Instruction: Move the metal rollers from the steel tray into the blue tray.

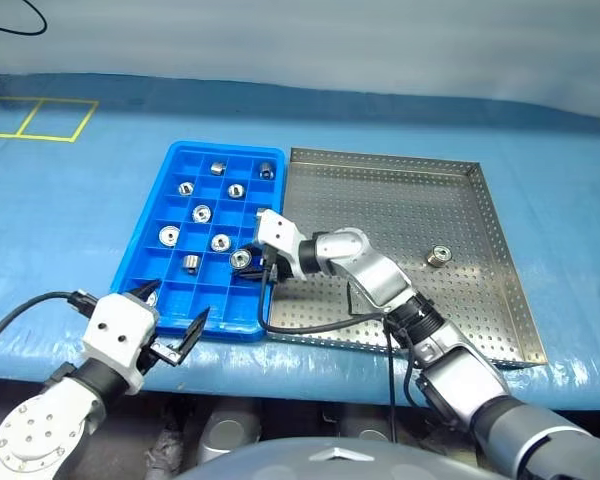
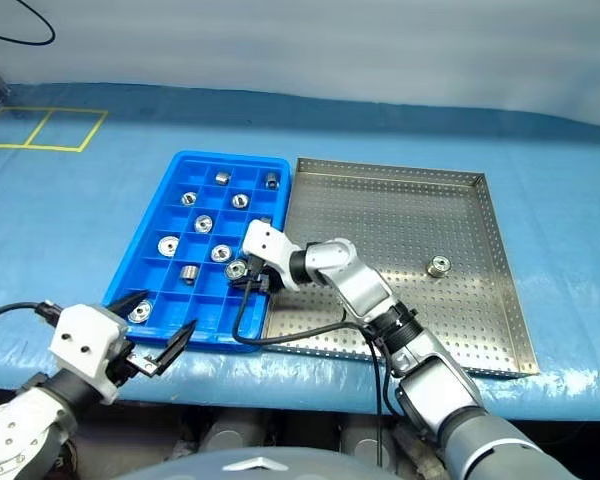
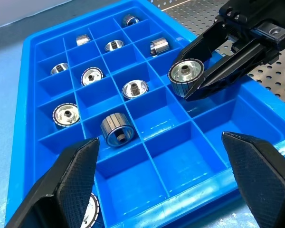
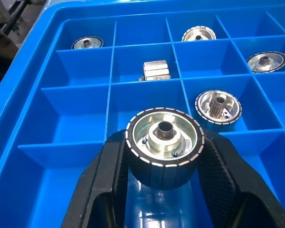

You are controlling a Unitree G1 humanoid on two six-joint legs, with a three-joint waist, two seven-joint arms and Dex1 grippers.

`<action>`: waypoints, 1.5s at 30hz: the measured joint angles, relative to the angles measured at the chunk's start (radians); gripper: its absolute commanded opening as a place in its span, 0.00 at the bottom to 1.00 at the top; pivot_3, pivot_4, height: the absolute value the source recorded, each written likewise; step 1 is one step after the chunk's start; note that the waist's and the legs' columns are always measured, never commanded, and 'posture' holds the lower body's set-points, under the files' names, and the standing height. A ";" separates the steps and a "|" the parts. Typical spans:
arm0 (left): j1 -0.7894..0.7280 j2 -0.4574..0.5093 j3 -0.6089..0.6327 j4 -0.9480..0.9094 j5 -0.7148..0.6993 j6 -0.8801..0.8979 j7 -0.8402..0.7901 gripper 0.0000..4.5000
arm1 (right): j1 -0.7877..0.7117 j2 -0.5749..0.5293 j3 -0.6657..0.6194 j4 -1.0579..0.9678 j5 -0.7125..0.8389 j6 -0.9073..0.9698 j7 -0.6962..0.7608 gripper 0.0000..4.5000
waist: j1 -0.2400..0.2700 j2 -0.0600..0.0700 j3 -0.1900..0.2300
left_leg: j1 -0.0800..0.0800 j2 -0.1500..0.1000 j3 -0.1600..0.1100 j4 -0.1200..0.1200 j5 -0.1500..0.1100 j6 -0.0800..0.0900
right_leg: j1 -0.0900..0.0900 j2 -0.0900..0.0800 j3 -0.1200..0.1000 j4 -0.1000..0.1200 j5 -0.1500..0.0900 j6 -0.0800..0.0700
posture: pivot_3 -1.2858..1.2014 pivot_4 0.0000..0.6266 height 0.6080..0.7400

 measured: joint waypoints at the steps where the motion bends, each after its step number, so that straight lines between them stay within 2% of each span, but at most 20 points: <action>1: -0.020 0.002 -0.001 0.000 -0.001 0.013 0.000 1.00 | 0.002 -0.010 0.000 -0.011 -0.001 0.001 0.007 0.38 | 0.000 0.000 0.000 | 0.000 0.000 0.000 0.000 0.000 0.000 | 0.000 0.001 0.000 0.000 0.000 0.000 | 0.58 0.24 1.00; 3: -0.047 0.004 -0.002 0.000 -0.007 0.030 -0.001 1.00 | 0.010 -0.026 0.000 -0.037 -0.001 0.004 0.018 0.54 | -0.003 0.000 0.000 | 0.000 0.000 0.000 0.000 0.000 0.000 | 0.001 0.001 0.000 0.000 0.000 0.000 | 0.57 0.24 1.00; 7: -0.090 0.008 -0.010 -0.001 -0.020 0.067 -0.005 1.00 | 0.030 -0.046 -0.003 -0.088 -0.001 0.016 0.020 0.79 | -0.009 0.000 0.000 | 0.000 0.000 0.000 -0.001 0.000 0.000 | 0.000 -0.001 0.000 -0.001 0.000 0.000 | 0.56 0.24 1.00; 13: -0.147 0.011 -0.035 -0.001 -0.021 0.102 -0.019 1.00 | 0.061 -0.048 -0.050 -0.136 0.003 0.037 -0.018 0.79 | -0.015 0.000 0.000 | 0.000 0.001 0.000 -0.002 0.000 -0.001 | -0.001 -0.001 0.000 0.000 0.000 0.000 | 0.55 0.24 1.00; 18: -0.232 0.010 -0.076 0.012 -0.029 0.119 -0.030 1.00 | 0.068 -0.052 -0.161 -0.186 0.018 0.054 -0.110 0.79 | -0.017 0.000 0.000 | 0.000 0.000 -0.001 -0.002 0.001 -0.002 | -0.001 -0.001 0.000 0.000 0.000 0.000 | 0.54 0.24 1.00; 22: -0.374 0.000 -0.180 0.064 -0.033 0.121 -0.048 1.00 | 0.095 -0.126 -0.266 -0.219 0.017 0.067 -0.182 0.79 | -0.014 0.000 0.000 | 0.000 -0.001 -0.002 -0.002 0.001 -0.001 | 0.000 0.000 -0.001 -0.001 0.000 0.000 | 0.52 0.24 1.00; 27: -0.592 -0.040 -0.345 0.217 -0.018 0.096 -0.091 1.00 | 0.176 -0.240 -0.379 -0.220 -0.027 0.086 -0.288 0.79 | -0.029 0.001 -0.001 | -0.001 0.000 0.000 -0.002 0.001 -0.001 | -0.001 -0.002 0.001 -0.001 0.002 0.002 | 0.48 0.24 1.00; 33: -0.765 -0.062 -0.489 0.394 0.013 0.028 -0.184 1.00 | 0.300 -0.285 -0.491 -0.245 -0.025 0.157 -0.369 0.79 | -0.088 0.002 -0.001 | -0.001 0.002 0.004 -0.004 0.000 0.001 | -0.002 -0.003 0.004 -0.001 0.002 0.003 | 0.44 0.24 1.00; 39: -0.821 -0.084 -0.574 0.488 0.063 -0.037 -0.227 1.00 | 0.365 -0.269 -0.549 -0.293 -0.017 0.199 -0.457 0.79 | -0.129 0.002 -0.001 | 0.001 0.002 0.010 -0.002 -0.002 0.005 | -0.002 -0.001 0.011 -0.001 0.004 0.007 | 0.43 0.24 1.00; 45: -0.814 -0.088 -0.586 0.500 0.063 -0.059 -0.244 1.00 | 0.375 -0.248 -0.569 -0.294 0.003 0.218 -0.484 0.79 | -0.144 0.002 -0.001 | 0.002 0.002 0.012 0.000 -0.003 0.006 | -0.002 0.000 0.014 -0.001 0.006 0.009 | 0.44 0.24 1.00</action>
